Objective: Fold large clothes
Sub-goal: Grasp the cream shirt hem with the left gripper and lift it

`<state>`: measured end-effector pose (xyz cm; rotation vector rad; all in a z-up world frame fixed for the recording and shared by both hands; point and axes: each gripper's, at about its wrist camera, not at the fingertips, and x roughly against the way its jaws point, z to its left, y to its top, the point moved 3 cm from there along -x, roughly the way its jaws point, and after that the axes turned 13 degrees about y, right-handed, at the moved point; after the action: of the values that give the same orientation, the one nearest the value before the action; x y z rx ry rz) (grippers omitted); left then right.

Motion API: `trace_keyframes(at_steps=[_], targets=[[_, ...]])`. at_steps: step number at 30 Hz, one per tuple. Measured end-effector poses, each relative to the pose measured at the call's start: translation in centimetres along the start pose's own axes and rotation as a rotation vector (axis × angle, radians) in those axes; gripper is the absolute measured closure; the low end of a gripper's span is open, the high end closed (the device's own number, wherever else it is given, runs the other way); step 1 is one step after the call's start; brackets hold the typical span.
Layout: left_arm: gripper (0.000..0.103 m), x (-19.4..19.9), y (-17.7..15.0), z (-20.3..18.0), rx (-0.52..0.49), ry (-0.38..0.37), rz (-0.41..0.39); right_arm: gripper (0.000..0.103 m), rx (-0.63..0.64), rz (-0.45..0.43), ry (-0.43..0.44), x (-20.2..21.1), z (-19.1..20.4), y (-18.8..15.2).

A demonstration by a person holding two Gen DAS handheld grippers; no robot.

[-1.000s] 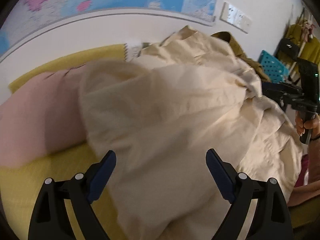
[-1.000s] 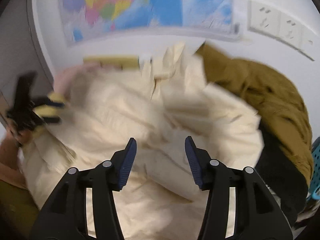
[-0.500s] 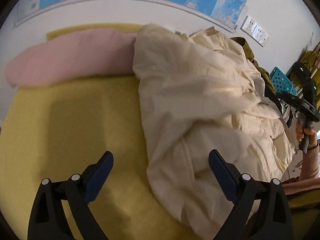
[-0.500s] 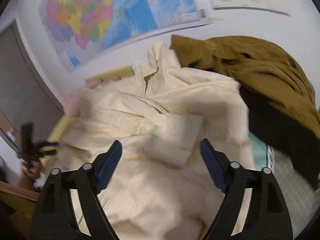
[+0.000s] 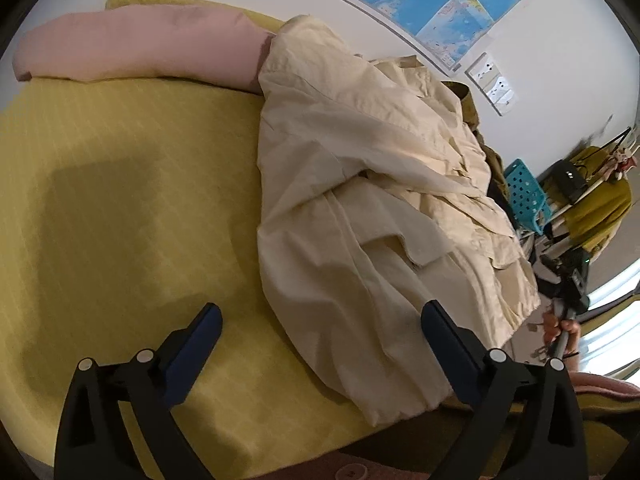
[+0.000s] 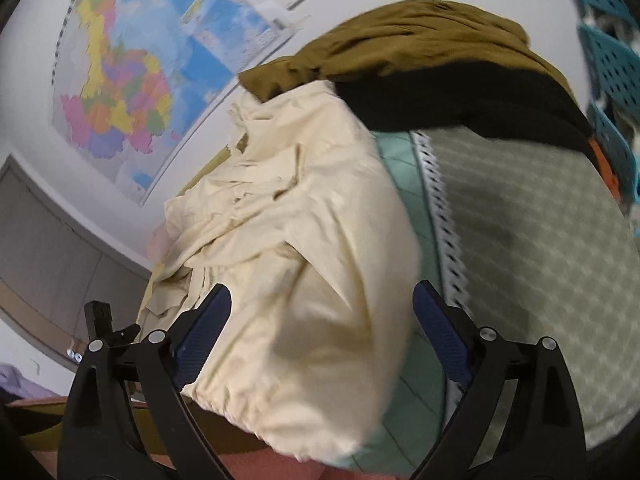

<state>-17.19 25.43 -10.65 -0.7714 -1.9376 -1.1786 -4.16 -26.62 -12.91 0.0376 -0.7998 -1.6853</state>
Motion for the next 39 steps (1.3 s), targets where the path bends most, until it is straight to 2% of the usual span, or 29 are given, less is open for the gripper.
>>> trace_keyframes(at_steps=[4,7,13,15,18,23,26,28,29,30,32,34,35,36,38,39], targets=[[0.007,0.2,-0.8,-0.7,-0.018,-0.034,0.008,0.008,-0.04,0.003,0.008,1.0,-0.9,-1.4],[0.007,0.3,-1.5,-1.0,-0.002,-0.098,0.013,0.007,-0.069,0.036,0.059,0.7,-1.2,-2.6],[0.007,0.0,-2.4,-3.0,-0.035,-0.184,0.033,0.005,-0.006,0.099,0.134,-1.9,0.9,-3.5],[0.007,-0.4,-2.5,-3.8,-0.049,-0.192,0.034,0.005,0.032,0.133,0.126,-3.2,1.7,-3.7],[0.007,-1.1,-1.9,-4.8,-0.066,-0.167,0.019,0.005,0.062,0.163,0.162,-4.6,2.6,-3.9],[0.007,-2.5,-0.1,-5.3,-0.031,-0.191,0.007,0.005,0.096,0.194,0.17,-5.8,3.3,-4.0],[0.044,-3.2,0.2,-5.9,-0.034,-0.094,0.002,0.005,0.106,0.199,0.153,-6.0,3.5,-4.3],[0.056,-3.1,0.2,-5.9,-0.024,-0.069,0.005,0.008,0.108,0.202,0.159,-6.1,3.7,-4.6],[0.062,-3.1,0.2,-5.6,-0.017,-0.063,0.01,0.017,0.095,0.202,0.18,-6.0,3.8,-4.7],[0.063,-3.0,0.1,-5.5,-0.008,-0.062,0.011,0.02,0.069,0.2,0.202,-5.9,3.6,-4.8],[0.062,-2.9,-0.1,-4.9,0.011,-0.075,0.018,0.021,0.046,0.193,0.242,-5.7,3.4,-4.7],[0.05,-3.0,-0.2,-4.6,0.019,-0.104,0.024,0.019,0.05,0.199,0.232,-5.8,3.4,-4.7],[0.035,-3.0,-0.1,-4.7,0.023,-0.156,0.03,0.012,0.045,0.196,0.233,-5.9,3.5,-4.6],[0.027,-3.0,-0.1,-5.0,0.026,-0.187,0.032,0.01,0.047,0.194,0.24,-6.1,3.8,-4.6],[0.027,-3.0,-0.1,-5.6,0.004,-0.16,0.018,0.013,0.061,0.196,0.204,-6.6,4.1,-4.6],[0.046,-3.0,-0.1,-5.9,-0.006,-0.124,0.008,0.026,0.054,0.191,0.205,-6.7,4.1,-4.6]])
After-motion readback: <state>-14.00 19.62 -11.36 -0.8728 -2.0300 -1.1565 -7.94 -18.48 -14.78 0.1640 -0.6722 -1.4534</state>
